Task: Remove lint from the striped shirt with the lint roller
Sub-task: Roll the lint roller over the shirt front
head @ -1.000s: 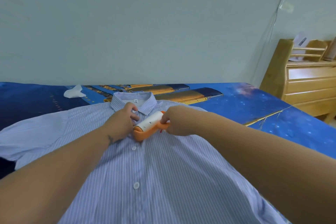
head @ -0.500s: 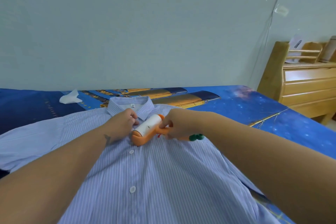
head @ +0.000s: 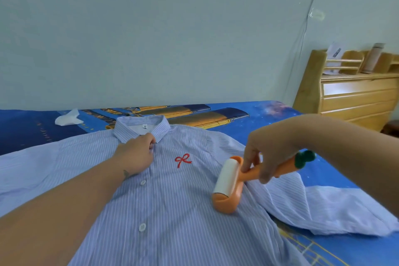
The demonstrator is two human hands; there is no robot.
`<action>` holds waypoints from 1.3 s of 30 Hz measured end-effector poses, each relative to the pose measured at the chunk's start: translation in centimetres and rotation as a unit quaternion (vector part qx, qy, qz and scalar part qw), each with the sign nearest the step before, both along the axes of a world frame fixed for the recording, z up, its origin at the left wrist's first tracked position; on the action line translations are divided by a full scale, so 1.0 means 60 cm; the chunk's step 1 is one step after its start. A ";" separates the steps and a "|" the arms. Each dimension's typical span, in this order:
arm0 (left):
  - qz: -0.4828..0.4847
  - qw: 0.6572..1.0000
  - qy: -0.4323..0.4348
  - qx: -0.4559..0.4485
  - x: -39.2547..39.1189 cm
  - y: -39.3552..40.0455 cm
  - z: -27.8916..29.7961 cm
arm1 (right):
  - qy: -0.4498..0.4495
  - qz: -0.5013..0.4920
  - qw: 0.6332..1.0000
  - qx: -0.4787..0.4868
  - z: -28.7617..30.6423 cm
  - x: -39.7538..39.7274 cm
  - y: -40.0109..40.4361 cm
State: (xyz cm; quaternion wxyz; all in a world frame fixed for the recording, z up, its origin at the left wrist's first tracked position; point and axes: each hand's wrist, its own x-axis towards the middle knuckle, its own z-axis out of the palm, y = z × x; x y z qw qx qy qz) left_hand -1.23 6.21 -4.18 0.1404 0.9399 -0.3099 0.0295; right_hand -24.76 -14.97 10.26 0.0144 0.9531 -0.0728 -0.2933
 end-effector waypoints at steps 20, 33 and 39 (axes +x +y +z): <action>-0.021 0.994 0.004 -0.103 0.017 -0.064 -0.005 | -0.271 -0.017 0.962 0.024 -0.123 0.175 -0.015; -0.018 0.993 0.045 -0.106 0.048 -0.061 -0.019 | -0.264 0.003 0.962 0.072 -0.129 0.261 0.015; -0.066 0.997 0.011 -0.031 0.043 -0.060 -0.012 | -0.249 -0.025 0.962 0.105 -0.123 0.176 -0.039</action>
